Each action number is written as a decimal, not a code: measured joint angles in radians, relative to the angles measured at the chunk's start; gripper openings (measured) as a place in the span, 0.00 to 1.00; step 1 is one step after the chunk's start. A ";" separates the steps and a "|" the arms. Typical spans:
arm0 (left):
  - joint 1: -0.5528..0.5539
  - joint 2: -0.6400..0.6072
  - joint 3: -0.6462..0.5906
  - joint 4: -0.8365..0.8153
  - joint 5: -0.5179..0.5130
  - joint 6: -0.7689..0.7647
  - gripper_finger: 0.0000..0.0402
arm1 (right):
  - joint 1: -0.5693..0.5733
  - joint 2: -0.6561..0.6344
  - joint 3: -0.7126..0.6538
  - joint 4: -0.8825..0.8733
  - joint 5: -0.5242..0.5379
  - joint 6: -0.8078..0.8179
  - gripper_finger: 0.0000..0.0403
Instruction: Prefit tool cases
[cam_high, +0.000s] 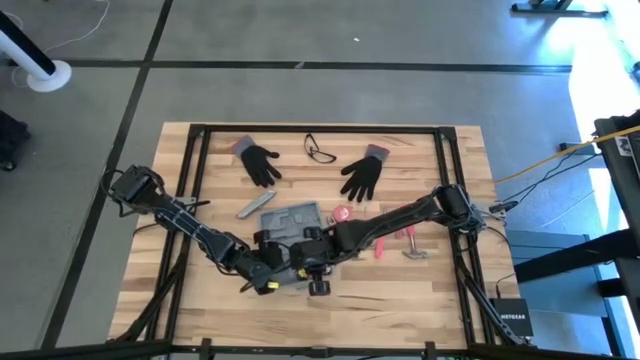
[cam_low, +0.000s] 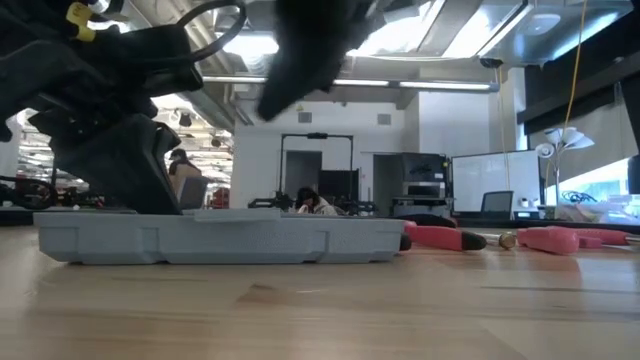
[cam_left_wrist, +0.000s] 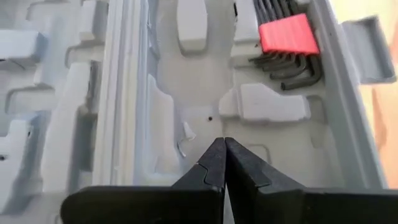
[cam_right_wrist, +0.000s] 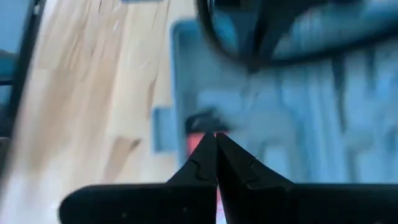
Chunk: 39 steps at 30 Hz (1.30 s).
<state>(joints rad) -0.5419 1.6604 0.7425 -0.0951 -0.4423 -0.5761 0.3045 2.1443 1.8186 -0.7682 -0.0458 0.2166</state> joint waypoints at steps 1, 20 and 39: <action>0.000 0.000 0.000 -0.002 0.001 0.000 0.00 | 0.000 -0.001 -0.009 -0.018 -0.026 0.047 0.00; -0.057 0.000 0.000 0.006 -0.018 -0.132 0.00 | -0.006 0.002 -0.178 0.006 0.107 0.389 0.00; -0.055 0.001 0.000 0.011 -0.049 -0.190 0.00 | 0.009 0.047 -0.174 0.114 0.096 0.470 0.00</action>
<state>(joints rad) -0.5968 1.6611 0.7425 -0.0838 -0.4916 -0.7658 0.3138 2.1910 1.6444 -0.6545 0.0506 0.6866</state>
